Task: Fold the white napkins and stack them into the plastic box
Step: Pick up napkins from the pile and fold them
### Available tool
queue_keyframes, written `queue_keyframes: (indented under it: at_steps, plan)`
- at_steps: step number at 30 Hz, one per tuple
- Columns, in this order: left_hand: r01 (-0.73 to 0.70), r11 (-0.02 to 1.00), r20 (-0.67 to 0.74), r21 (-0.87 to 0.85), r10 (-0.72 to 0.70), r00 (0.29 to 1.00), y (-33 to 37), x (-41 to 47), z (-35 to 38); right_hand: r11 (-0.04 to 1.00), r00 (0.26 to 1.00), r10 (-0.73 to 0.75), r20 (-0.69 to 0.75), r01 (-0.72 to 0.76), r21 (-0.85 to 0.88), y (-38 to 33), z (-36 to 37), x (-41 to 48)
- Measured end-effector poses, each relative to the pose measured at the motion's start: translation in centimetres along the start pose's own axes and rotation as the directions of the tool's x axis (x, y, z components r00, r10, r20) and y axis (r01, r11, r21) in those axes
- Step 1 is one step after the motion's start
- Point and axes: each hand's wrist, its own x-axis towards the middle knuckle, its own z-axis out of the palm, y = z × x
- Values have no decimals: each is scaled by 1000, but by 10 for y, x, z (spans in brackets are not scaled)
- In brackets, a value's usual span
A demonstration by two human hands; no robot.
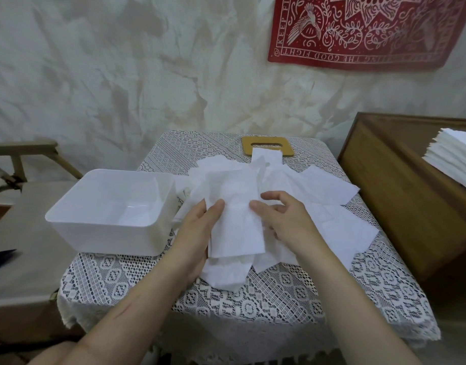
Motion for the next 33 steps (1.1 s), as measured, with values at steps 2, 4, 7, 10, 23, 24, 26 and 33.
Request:
queue_keyframes:
  at_steps: [2, 4, 7, 10, 23, 24, 26, 33]
  plan:
    - [8, 1000, -1, -21, -8, 1000, 2, 1, -1, 999, 994, 33, 108, -36, 26, -2, -3, -5]
    - [12, 1000, 8, -15, -12, 1000, 2, 3, -2, 997, 988, 3, 151, -14, 71, -3, -3, -7]
    - [-3, 999, 13, 52, 2, 1000, -2, 5, -4, 996, 994, -40, 104, 32, 81, 0, -1, -6]
    - [-9, 978, 16, 207, 6, 1000, -7, 6, -6, 998, 998, -32, 56, 29, 50, 7, 0, -3]
    - [33, 970, -71, 242, -16, 997, -10, 12, -12, 872, 958, -134, -254, -8, -489, 24, -40, 9]
    - [43, 971, -66, 237, -29, 997, -10, 12, -12, 854, 949, -140, -282, -28, -519, 26, -45, 10]
    - [57, 972, -58, 230, -44, 997, -10, 12, -12, 819, 937, -135, -322, -77, -568, 31, -53, 15]
    - [50, 975, -53, 218, -39, 998, -10, 11, -11, 840, 939, -19, -342, -171, -515, 39, -64, 22]
